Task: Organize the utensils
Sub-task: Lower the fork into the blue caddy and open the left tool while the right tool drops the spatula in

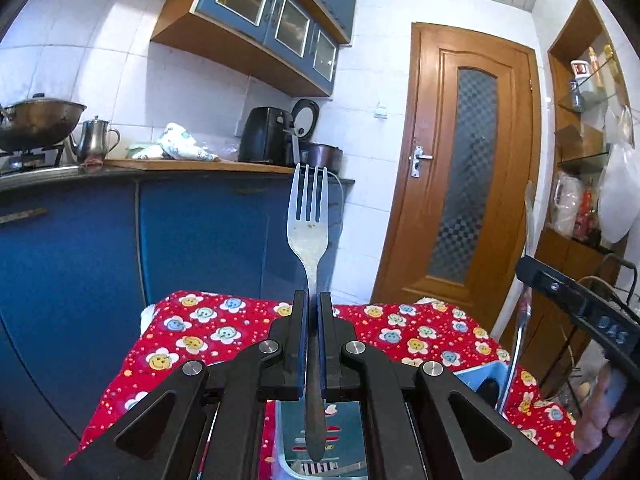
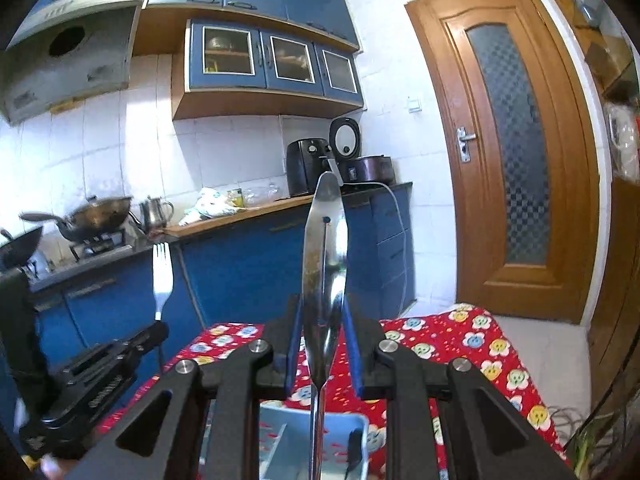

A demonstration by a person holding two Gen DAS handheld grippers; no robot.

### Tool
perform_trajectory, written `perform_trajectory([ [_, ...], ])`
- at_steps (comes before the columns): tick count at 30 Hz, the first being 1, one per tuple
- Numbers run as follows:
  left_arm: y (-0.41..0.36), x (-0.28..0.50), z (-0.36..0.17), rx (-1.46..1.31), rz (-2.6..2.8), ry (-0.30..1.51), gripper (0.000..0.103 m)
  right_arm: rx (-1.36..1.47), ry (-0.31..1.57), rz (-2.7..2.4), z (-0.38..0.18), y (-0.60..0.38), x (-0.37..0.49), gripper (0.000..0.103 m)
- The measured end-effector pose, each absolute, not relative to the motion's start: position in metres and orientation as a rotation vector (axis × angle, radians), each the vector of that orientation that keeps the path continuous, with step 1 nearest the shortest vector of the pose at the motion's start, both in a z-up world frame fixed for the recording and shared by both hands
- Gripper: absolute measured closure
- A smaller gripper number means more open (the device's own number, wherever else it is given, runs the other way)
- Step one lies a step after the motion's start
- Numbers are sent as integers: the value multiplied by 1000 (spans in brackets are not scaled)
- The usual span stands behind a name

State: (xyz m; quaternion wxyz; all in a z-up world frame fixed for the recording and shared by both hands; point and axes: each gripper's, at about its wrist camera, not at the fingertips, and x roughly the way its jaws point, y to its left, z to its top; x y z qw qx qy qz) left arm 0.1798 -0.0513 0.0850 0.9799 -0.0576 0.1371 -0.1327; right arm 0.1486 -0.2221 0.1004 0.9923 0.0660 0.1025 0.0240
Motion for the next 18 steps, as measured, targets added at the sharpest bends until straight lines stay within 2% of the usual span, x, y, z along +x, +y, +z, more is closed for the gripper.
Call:
perform_trajectory([
  [15, -58, 181, 61, -90, -255, 348, 99, 121, 319, 65, 65, -221, 152, 81],
  [16, -58, 180, 60, -93, -256, 353, 98, 131, 326, 68, 64, -222, 151, 80],
  [18, -57, 179, 60, -101, -260, 372, 91, 150, 328, 73, 64, -224, 148, 72],
])
